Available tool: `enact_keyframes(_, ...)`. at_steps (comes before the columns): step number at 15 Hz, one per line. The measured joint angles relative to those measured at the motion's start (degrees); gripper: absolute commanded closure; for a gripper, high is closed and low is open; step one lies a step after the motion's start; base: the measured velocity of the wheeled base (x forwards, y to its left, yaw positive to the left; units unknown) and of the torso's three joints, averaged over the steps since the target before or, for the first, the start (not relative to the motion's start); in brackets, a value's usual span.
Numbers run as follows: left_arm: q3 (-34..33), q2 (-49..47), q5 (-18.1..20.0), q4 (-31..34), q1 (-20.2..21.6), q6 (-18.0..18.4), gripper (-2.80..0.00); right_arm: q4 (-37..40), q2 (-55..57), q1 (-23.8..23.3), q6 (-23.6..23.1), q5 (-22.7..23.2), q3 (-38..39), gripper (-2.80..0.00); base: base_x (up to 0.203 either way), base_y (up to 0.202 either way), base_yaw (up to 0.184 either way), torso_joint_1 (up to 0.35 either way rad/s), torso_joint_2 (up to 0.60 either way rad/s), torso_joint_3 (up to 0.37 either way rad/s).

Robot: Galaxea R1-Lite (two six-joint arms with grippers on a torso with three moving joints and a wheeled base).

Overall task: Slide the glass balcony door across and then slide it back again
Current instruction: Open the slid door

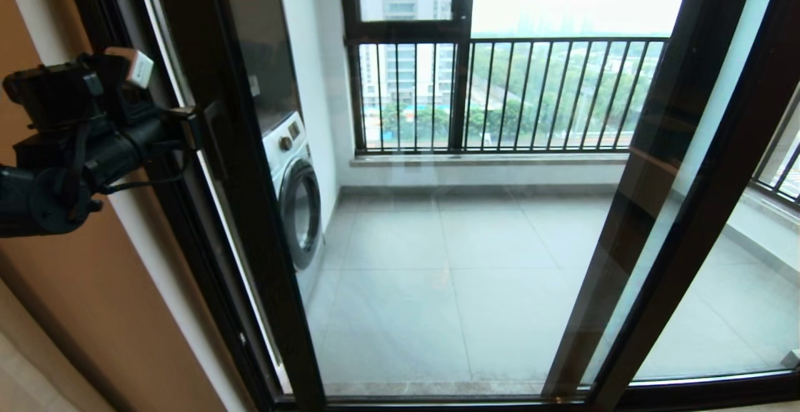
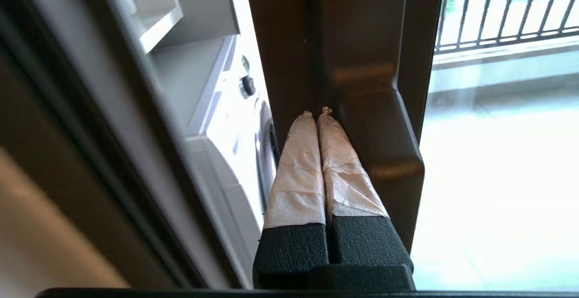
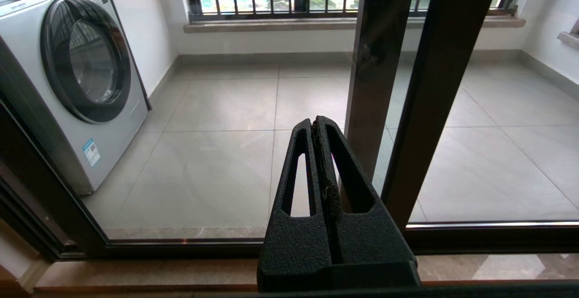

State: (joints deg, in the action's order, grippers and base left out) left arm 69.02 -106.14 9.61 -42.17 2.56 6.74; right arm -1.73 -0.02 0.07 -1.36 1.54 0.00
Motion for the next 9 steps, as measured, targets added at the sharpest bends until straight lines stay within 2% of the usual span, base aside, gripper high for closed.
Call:
enact_keyframes(2,0.3,-0.2,-3.0,0.0,-2.7,0.0,0.0,0.0,0.0,0.0,0.0,0.0,0.0,0.0,0.0,0.0,0.0,0.0,0.0,0.0)
enact_keyframes(9,1.2,-1.4,-4.5,0.7,-9.1,0.1,0.0,0.0,0.0,0.0,0.0,0.0,0.0,0.0,0.0,0.0,0.0,0.0,0.0,0.0)
